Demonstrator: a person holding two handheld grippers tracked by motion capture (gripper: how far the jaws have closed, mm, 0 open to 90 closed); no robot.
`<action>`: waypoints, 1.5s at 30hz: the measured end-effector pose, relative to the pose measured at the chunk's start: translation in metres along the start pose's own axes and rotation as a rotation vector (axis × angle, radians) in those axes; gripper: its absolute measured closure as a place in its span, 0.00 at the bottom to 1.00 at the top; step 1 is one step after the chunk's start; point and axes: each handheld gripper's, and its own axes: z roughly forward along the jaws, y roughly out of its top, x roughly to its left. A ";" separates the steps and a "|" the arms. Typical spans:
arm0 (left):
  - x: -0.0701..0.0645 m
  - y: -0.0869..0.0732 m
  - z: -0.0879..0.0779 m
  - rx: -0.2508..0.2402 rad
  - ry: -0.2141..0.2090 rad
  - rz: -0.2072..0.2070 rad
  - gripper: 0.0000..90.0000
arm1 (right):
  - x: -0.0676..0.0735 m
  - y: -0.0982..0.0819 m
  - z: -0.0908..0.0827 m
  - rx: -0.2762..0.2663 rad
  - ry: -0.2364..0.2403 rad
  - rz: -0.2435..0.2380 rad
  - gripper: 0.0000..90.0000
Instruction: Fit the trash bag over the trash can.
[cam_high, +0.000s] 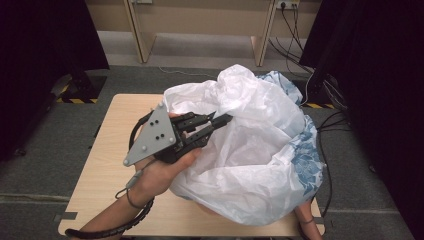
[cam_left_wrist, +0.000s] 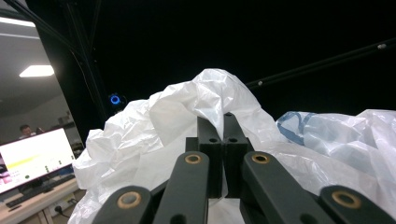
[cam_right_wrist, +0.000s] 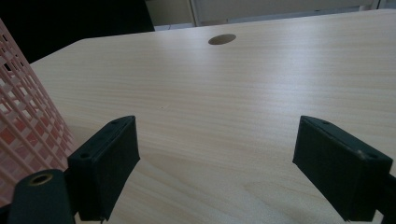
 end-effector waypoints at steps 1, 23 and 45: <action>-0.001 -0.002 0.000 0.008 -0.005 -0.001 1.00 | 0.000 0.000 0.000 0.000 0.000 0.001 0.16; -0.013 -0.040 0.003 0.140 -0.071 -0.040 1.00 | 0.000 0.000 0.000 -0.002 -0.001 0.004 0.16; -0.016 -0.052 -0.001 0.181 -0.092 -0.066 1.00 | 0.001 0.000 0.000 0.001 -0.002 0.002 0.16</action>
